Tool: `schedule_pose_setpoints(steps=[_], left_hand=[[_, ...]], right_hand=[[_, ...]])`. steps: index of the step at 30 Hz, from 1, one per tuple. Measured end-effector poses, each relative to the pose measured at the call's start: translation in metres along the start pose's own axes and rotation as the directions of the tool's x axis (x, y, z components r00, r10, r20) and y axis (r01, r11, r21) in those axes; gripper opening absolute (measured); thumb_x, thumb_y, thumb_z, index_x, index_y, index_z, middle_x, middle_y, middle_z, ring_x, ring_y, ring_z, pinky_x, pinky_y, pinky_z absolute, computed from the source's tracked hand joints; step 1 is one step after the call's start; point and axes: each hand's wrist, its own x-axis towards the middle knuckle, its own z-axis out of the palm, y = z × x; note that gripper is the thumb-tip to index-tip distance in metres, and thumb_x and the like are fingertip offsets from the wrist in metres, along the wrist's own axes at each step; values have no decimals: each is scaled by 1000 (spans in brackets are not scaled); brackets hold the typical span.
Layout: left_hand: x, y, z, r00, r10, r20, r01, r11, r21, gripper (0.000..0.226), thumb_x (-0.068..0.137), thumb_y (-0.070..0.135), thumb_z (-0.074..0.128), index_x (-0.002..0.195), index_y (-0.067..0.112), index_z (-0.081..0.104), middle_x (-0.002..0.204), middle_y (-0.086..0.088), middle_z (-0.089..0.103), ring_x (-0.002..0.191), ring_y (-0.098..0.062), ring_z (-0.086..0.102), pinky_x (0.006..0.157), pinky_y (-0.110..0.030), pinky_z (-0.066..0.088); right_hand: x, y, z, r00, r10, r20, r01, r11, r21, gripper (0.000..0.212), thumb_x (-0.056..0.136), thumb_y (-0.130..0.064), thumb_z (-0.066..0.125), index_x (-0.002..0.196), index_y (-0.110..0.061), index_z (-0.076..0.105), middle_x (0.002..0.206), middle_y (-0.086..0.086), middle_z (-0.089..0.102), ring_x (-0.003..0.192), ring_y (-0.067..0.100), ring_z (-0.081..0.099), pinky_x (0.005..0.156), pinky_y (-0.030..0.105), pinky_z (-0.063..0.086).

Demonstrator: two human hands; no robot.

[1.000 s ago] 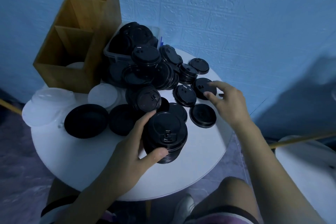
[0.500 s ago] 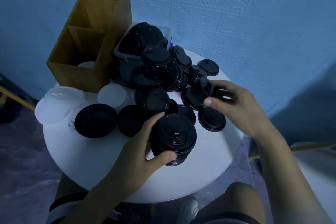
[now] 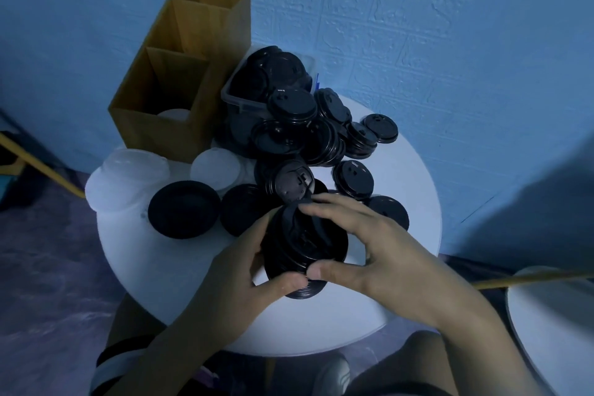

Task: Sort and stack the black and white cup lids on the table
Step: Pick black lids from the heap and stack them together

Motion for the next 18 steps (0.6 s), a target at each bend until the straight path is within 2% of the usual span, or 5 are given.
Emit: schedule_pose_setpoints(steps=[4,9,12,15,18], left_hand=[[-4,-3,-8,999,-35,19,36,999,-29,78,77,42,78,144,55,41,140,19,61,133,-6,55,109,-36,46],[0,2,-16,992,-57,111,60,998,-23,85,75,37,85,145,56,40,140,18,61,132,-5,56,109,-31,47],[0,4,-14,993,-70,96,73,997,-27,85,71,32,87,140,58,44,134,16,65,127,-7,61,105,-34,48],[0,4,-13,992,-85,88,87,996,-22,85,70,31,87,141,56,45,134,14,66,126,-10,62,107,-39,48],[1,2,-14,991,-99,91,101,995,-17,88,75,18,89,141,55,46,133,14,66,125,-10,62,108,-41,48]], right_hand=[[5,-3,1,998,-26,54,26,1000,6,68,85,-41,80,143,-53,47,150,-38,34,140,-14,31,120,23,28],[7,-4,-2,997,-21,81,23,999,-22,69,85,-41,80,144,-54,46,150,-40,32,140,-17,30,118,17,26],[7,-5,-4,994,-17,106,23,998,-57,69,86,-43,79,144,-56,44,154,-39,29,140,-19,27,118,16,25],[11,-6,-9,988,-14,151,25,997,-71,68,87,-41,79,143,-55,44,156,-35,29,142,-16,27,121,23,26],[14,-5,-12,983,-19,180,33,997,-75,67,86,-39,80,141,-55,46,156,-32,31,144,-11,29,122,30,28]])
